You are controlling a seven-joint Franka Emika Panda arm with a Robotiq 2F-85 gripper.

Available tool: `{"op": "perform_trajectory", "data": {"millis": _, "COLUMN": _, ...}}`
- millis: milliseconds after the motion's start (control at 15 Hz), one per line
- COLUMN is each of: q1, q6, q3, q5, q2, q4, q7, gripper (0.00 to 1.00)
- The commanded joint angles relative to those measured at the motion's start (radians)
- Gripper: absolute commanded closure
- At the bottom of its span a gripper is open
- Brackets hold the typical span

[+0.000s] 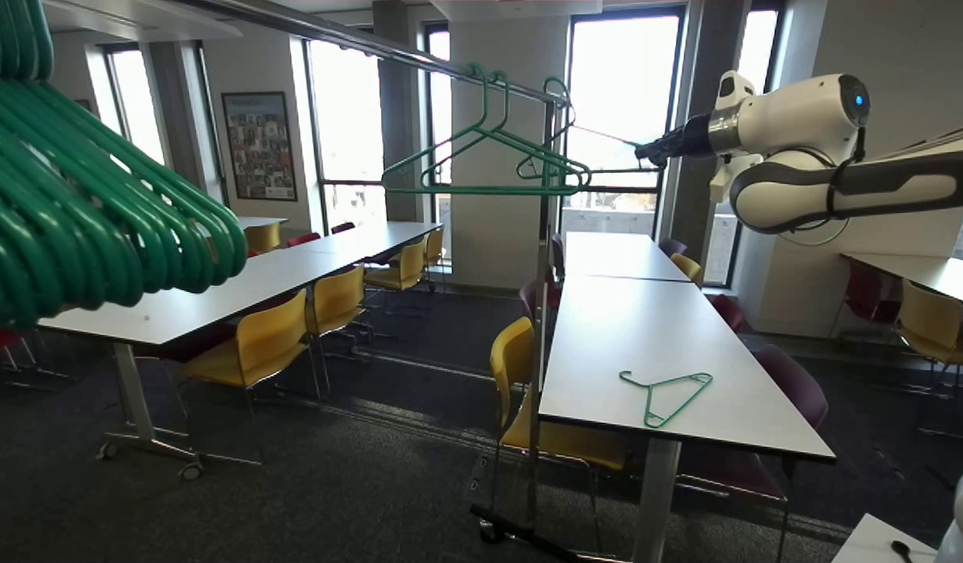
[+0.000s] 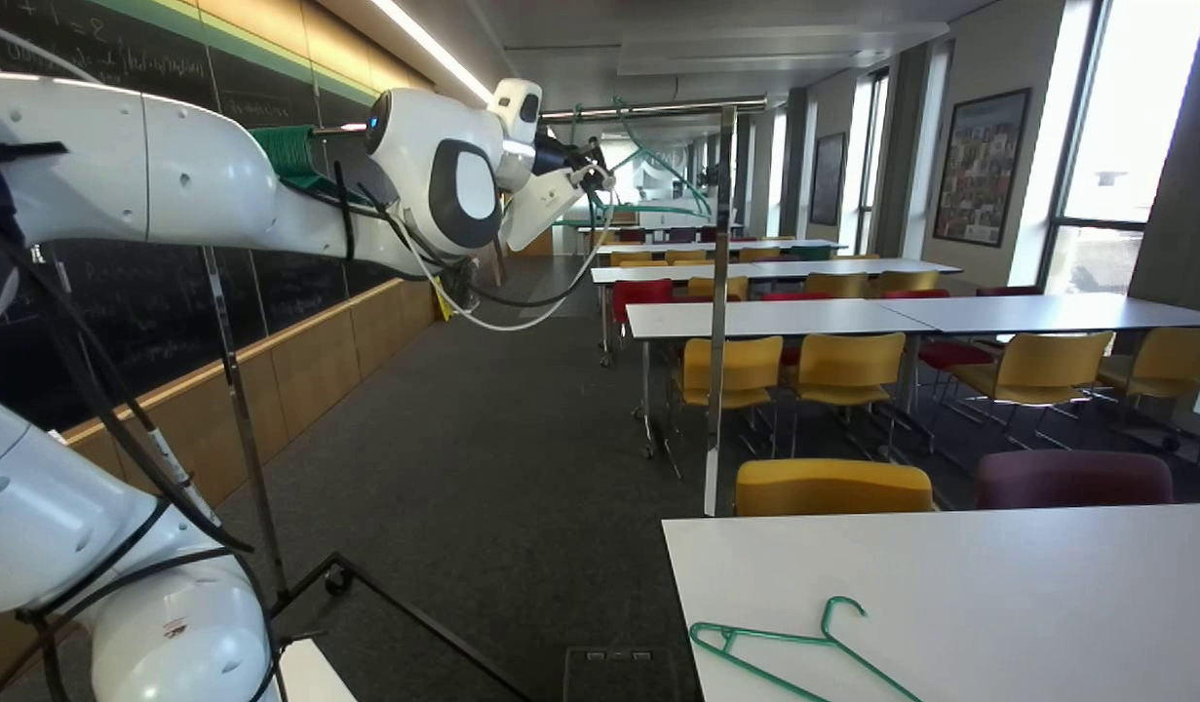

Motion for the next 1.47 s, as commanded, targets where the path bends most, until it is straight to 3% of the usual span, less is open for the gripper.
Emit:
{"op": "perform_trajectory", "data": {"millis": 0, "q1": -0.008, "q6": -0.102, "q3": 0.001, "q5": 0.014, "q2": -0.105, "q4": -0.087, "q7": -0.024, "gripper": 0.98}}
{"op": "perform_trajectory", "data": {"millis": 333, "q1": -0.005, "q6": -0.269, "q3": -0.001, "q5": 0.033, "q2": -0.147, "q4": -0.139, "q7": -0.007, "gripper": 0.98}}
{"op": "perform_trajectory", "data": {"millis": 600, "q1": 0.034, "q6": -0.421, "q3": -0.029, "q5": 0.093, "q2": -0.14, "q4": -0.149, "q7": -0.012, "gripper": 0.98}}
{"op": "perform_trajectory", "data": {"millis": 800, "q1": -0.005, "q6": -0.575, "q3": -0.021, "q5": 0.101, "q2": -0.116, "q4": -0.14, "q7": 0.014, "gripper": 0.98}}
{"op": "perform_trajectory", "data": {"millis": 933, "q1": -0.068, "q6": -0.676, "q3": 0.001, "q5": 0.044, "q2": -0.088, "q4": -0.13, "q7": 0.05, "gripper": 0.98}}
{"op": "perform_trajectory", "data": {"millis": 1067, "q1": -0.14, "q6": -0.688, "q3": 0.018, "q5": -0.067, "q2": -0.058, "q4": -0.141, "q7": 0.076, "gripper": 0.98}}
{"op": "perform_trajectory", "data": {"millis": 1400, "q1": -0.31, "q6": -0.535, "q3": -0.012, "q5": -0.468, "q2": 0.057, "q4": -0.19, "q7": 0.114, "gripper": 0.98}}
